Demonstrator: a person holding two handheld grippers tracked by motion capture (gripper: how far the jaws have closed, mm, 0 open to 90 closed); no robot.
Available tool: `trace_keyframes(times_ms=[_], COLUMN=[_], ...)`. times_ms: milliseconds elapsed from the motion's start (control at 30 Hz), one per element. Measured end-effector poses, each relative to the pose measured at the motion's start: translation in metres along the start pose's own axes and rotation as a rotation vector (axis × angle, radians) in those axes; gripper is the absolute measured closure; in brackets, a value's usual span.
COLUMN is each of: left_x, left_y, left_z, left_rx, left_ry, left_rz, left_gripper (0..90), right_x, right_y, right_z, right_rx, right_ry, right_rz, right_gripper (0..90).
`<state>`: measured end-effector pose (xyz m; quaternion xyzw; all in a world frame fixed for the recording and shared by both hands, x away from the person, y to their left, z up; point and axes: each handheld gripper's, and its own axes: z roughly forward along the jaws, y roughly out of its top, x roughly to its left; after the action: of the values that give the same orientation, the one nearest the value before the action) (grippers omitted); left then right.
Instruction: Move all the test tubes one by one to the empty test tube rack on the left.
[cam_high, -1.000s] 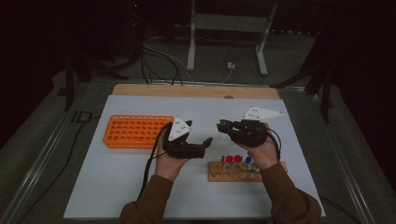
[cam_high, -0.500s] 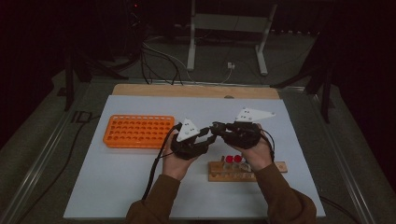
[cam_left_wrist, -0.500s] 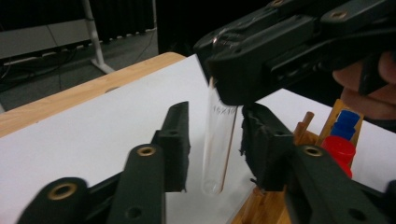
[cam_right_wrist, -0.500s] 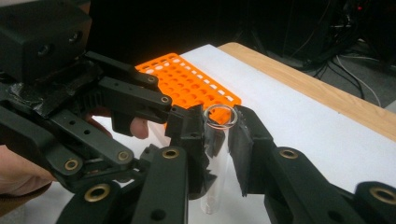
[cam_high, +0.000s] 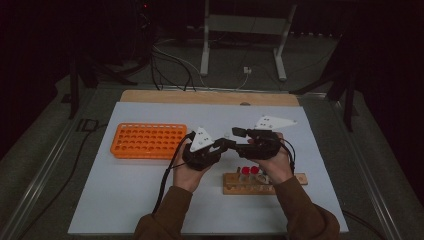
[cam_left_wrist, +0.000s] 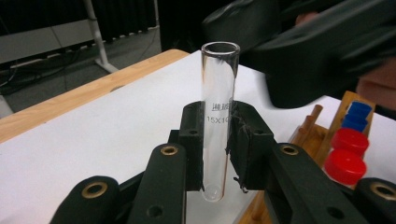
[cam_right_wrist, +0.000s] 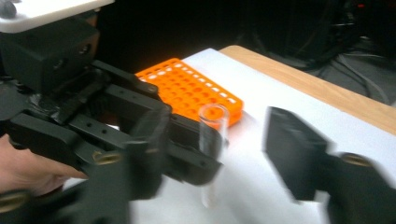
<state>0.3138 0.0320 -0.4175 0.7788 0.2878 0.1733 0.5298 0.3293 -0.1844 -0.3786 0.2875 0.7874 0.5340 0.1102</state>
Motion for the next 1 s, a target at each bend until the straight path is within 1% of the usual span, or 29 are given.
trace_keyframes(times_ms=[100, 133, 167, 233, 267, 333, 500, 600, 767, 833, 933, 1000], left_x=[0.004, 0.005, 0.007, 0.010, 0.012, 0.016, 0.024, 0.029, 0.037, 0.042, 0.048, 0.052], left_y=[-0.001, -0.002, -0.002, -0.005, -0.006, -0.008, -0.013, -0.015, -0.019, -0.020, -0.022, -0.024], left_z=[-0.003, -0.003, -0.004, -0.007, -0.008, -0.010, -0.017, -0.022, -0.031, -0.034, -0.040, -0.043], left_rx=[-0.003, -0.006, -0.006, -0.011, -0.010, -0.010, -0.014, -0.011, -0.013, -0.013, -0.023, -0.021], left_ry=[0.013, 0.021, 0.027, 0.035, 0.040, 0.050, 0.074, 0.091, 0.119, 0.134, 0.154, 0.168], left_rz=[-0.004, -0.005, -0.008, -0.014, -0.015, -0.018, -0.025, -0.031, -0.034, -0.036, -0.040, -0.043], left_gripper=[76.0, 76.0, 76.0, 75.9, 75.9, 75.9, 75.9, 75.8, 75.8, 75.8, 75.7, 75.7], right_x=[-0.003, -0.006, -0.006, -0.011, -0.015, -0.022, -0.033, -0.037, -0.046, -0.048, -0.050, -0.050], right_y=[-0.002, -0.003, -0.003, -0.005, -0.006, -0.009, -0.020, -0.028, -0.040, -0.044, -0.049, -0.053], right_z=[-0.005, -0.010, -0.010, -0.017, -0.021, -0.029, -0.046, -0.055, -0.072, -0.077, -0.085, -0.088], right_rx=[-0.001, -0.012, -0.012, -0.026, -0.040, -0.052, -0.064, -0.065, -0.076, -0.078, -0.090, -0.087], right_ry=[-0.033, -0.061, -0.061, -0.090, -0.095, -0.120, -0.148, -0.178, -0.226, -0.249, -0.267, -0.279], right_rz=[-0.006, 0.001, 0.001, 0.007, 0.019, 0.036, 0.051, 0.052, 0.069, 0.068, 0.077, 0.080], right_gripper=[25.7, 16.7, 16.7, 12.7, 10.2, 3.3, 0.0, 0.0, 0.0, 0.0, 0.0, 0.0])
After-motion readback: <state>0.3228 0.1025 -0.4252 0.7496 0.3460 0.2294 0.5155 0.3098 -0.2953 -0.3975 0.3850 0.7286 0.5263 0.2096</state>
